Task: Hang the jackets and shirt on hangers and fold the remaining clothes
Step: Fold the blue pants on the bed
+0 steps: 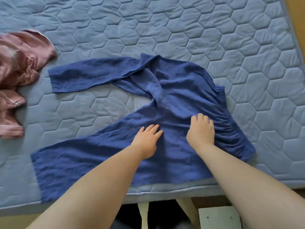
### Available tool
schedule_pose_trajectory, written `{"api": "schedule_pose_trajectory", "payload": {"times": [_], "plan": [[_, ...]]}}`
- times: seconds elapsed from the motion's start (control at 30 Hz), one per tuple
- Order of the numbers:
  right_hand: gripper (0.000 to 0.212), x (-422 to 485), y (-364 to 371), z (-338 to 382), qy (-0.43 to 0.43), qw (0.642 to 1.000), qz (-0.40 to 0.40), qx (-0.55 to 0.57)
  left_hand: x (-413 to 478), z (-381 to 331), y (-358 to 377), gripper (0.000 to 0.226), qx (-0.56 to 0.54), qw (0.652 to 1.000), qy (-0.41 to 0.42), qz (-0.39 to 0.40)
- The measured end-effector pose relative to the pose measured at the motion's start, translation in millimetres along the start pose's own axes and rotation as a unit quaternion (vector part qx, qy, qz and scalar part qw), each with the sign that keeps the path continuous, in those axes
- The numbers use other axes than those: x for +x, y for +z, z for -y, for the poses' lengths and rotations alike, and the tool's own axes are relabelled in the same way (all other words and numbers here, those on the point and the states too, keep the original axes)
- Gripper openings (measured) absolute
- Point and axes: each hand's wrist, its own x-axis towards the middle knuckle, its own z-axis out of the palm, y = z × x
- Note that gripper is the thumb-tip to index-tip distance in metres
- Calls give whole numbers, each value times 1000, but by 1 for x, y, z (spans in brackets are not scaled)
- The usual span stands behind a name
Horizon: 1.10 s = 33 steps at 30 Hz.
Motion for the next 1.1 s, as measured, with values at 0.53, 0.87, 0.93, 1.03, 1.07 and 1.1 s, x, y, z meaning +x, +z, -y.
{"api": "schedule_pose_trajectory", "payload": {"times": [0.53,0.87,0.93,1.03,1.07,1.1], "plan": [[39,112,-67,201,-166,967,-130,147,-10,214,-52,23,-799,460,-317,-222],[15,186,-88,249,-196,970,-135,-53,11,315,-88,26,-853,224,-345,-322],[7,200,-107,255,-151,977,-150,4,15,332,-123,33,-851,267,-291,-346],[30,220,-136,258,9,957,-162,240,14,347,-181,55,-875,345,-115,-318],[37,224,-142,259,33,937,-164,308,16,349,-191,62,-864,386,-87,-311],[45,226,-143,260,27,927,-170,334,19,351,-193,66,-840,431,-86,-320]]}}
